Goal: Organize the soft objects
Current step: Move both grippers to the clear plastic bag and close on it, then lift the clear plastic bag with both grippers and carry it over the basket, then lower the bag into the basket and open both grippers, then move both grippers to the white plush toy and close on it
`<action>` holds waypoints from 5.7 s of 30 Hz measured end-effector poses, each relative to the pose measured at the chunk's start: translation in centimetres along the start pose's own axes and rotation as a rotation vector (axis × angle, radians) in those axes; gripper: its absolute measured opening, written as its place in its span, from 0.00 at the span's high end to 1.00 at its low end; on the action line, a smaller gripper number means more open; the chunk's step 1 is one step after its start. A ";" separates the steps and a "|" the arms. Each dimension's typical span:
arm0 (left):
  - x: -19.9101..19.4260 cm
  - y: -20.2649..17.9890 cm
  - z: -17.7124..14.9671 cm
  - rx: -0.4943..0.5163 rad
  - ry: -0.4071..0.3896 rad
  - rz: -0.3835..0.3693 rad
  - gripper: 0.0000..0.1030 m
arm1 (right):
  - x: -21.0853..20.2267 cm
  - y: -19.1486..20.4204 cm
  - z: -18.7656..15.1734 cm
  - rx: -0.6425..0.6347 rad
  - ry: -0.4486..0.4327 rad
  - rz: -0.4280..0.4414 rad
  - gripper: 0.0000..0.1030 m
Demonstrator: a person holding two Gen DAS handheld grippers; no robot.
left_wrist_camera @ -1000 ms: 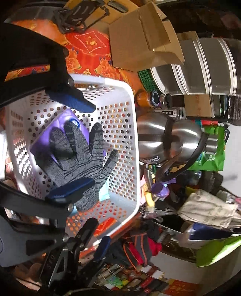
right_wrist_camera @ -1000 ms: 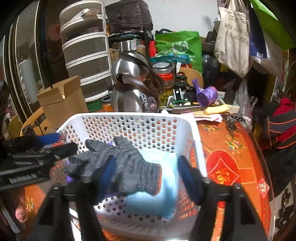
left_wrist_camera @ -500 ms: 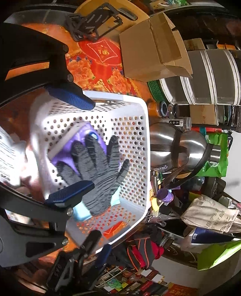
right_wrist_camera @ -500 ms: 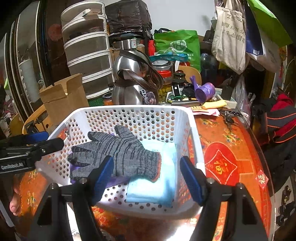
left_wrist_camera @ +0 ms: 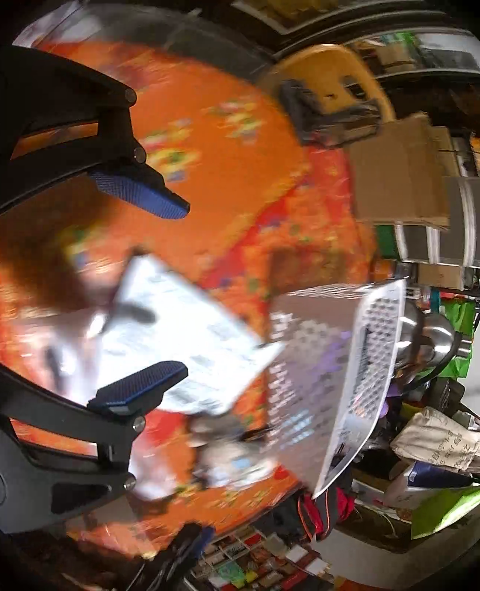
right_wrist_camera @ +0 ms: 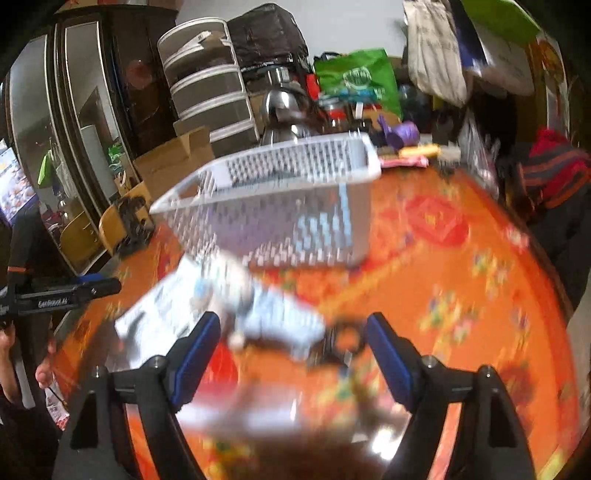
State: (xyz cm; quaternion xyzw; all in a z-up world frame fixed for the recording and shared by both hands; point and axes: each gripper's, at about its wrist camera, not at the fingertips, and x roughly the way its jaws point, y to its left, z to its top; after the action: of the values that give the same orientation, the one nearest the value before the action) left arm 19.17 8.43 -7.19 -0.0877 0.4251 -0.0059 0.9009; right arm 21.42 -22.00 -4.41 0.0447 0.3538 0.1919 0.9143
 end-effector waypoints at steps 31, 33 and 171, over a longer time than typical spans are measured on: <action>1.0 -3.8 -9.1 0.107 -0.009 -0.076 0.45 | 3.4 3.9 -7.2 -0.102 0.192 -0.042 0.32; 1.0 -3.9 -9.1 0.104 -0.018 -0.103 0.54 | 3.5 4.2 -7.3 -0.119 0.193 -0.055 0.34; 1.0 -8.9 3.3 0.147 -0.179 -0.077 0.20 | 0.6 -2.4 0.4 -0.005 -0.015 -0.017 0.23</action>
State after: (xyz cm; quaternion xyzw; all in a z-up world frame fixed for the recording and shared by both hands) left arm 22.96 0.06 -4.43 -0.0380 0.3377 -0.0637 0.9383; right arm 22.84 -23.98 -4.98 0.0409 0.3469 0.1845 0.9187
